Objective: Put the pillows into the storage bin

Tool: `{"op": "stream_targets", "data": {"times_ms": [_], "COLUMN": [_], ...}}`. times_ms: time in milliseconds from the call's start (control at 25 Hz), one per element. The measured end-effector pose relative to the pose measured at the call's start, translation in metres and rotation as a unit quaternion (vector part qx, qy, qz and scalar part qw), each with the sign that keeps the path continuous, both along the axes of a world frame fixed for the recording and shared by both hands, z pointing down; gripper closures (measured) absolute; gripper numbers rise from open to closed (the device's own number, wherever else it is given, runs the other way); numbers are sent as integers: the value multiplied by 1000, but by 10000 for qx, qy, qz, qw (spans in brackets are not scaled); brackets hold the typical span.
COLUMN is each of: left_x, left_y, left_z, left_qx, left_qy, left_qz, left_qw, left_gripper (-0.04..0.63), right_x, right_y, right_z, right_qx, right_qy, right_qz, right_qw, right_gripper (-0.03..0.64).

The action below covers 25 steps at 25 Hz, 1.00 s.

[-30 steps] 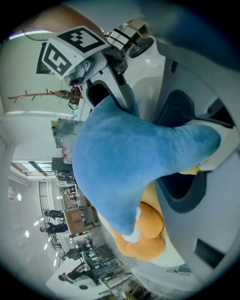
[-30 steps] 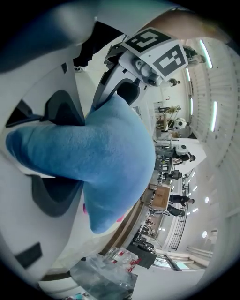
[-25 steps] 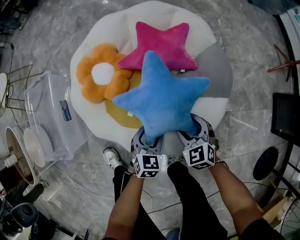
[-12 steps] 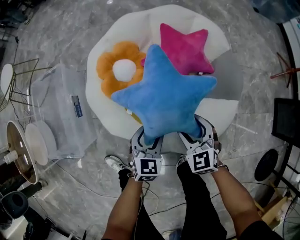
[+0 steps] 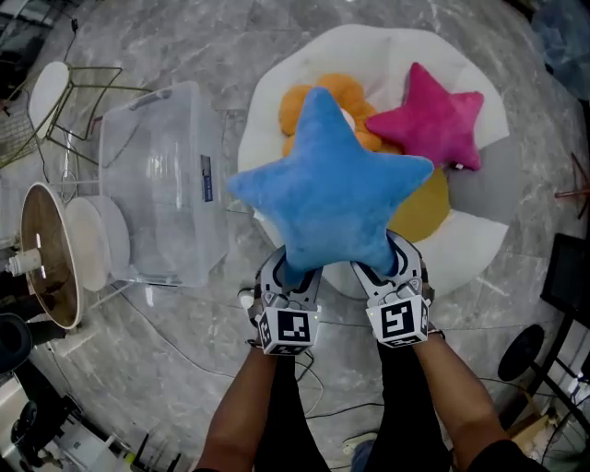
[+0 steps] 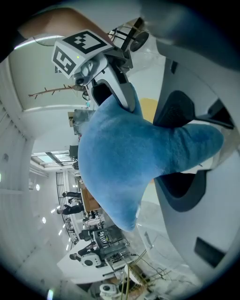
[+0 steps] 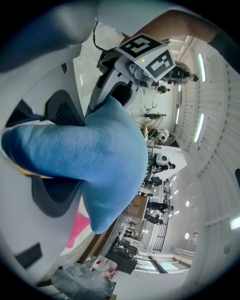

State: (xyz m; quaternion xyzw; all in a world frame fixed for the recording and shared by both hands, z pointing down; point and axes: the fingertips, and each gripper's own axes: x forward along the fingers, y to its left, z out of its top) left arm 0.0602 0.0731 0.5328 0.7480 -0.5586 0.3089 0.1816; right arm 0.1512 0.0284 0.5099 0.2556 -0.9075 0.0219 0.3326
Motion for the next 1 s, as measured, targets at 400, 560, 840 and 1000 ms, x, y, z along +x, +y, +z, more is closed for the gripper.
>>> {"op": "stream_targets", "data": {"times_ms": [400, 560, 840, 1000], "left_x": [-176, -236, -327, -370], "left_y": [47, 68, 98, 118], "left_z": [-19, -20, -18, -14], "left_qx": [-295, -401, -505, -536], "left_qy": [-24, 31, 62, 79], "left_qz": [-928, -1234, -1679, -1854], "left_qw": [9952, 9915, 9845, 9812], "left_gripper": [331, 333, 331, 324], "right_x": [-185, -249, -346, -392], "right_y": [31, 48, 69, 86], "right_z": [-20, -21, -19, -12], "right_qx": [-134, -209, -304, -415], "right_qy": [-54, -39, -22, -23], "right_qz": [-873, -1210, -1683, -1887], "right_qw": [9961, 9924, 9853, 9812], "right_gripper": [295, 293, 288, 284]}}
